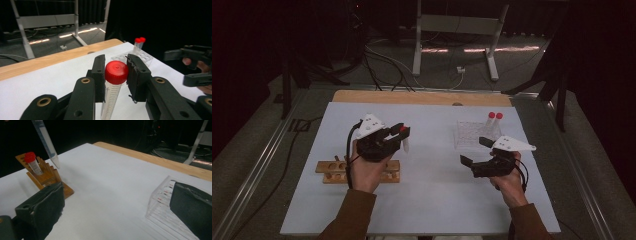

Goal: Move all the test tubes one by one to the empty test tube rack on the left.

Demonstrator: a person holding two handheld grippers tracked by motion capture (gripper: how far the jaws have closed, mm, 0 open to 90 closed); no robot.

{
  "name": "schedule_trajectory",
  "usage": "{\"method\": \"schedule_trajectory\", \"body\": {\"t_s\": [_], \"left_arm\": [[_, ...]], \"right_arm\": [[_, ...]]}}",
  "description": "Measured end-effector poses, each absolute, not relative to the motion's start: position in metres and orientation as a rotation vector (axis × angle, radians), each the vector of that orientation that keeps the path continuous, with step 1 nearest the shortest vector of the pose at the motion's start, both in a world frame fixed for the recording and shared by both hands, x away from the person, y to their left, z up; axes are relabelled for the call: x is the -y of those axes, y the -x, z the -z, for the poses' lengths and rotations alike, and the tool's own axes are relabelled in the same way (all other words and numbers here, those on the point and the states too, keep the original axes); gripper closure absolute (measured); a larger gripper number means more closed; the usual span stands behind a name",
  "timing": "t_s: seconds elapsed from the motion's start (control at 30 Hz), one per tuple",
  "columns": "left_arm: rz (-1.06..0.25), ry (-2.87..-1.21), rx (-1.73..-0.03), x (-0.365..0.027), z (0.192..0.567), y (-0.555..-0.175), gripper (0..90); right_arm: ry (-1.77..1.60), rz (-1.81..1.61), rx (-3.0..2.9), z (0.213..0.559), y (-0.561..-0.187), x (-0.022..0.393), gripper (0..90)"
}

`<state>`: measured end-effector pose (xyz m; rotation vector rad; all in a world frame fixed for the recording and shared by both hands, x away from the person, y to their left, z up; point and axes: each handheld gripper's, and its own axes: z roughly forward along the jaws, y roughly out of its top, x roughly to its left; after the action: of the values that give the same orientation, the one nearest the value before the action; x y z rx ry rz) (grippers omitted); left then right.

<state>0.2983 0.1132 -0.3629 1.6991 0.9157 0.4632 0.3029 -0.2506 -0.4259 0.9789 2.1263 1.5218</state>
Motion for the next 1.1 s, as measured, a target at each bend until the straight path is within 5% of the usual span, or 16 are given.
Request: {"method": "schedule_trajectory", "body": {"t_s": [1.1], "left_arm": [[-0.542,-1.656,-1.084,-0.200,0.381,-0.268,70.7]], "right_arm": [[-0.986,-1.528,-2.117,0.427,-0.298,0.268,0.0]]}}
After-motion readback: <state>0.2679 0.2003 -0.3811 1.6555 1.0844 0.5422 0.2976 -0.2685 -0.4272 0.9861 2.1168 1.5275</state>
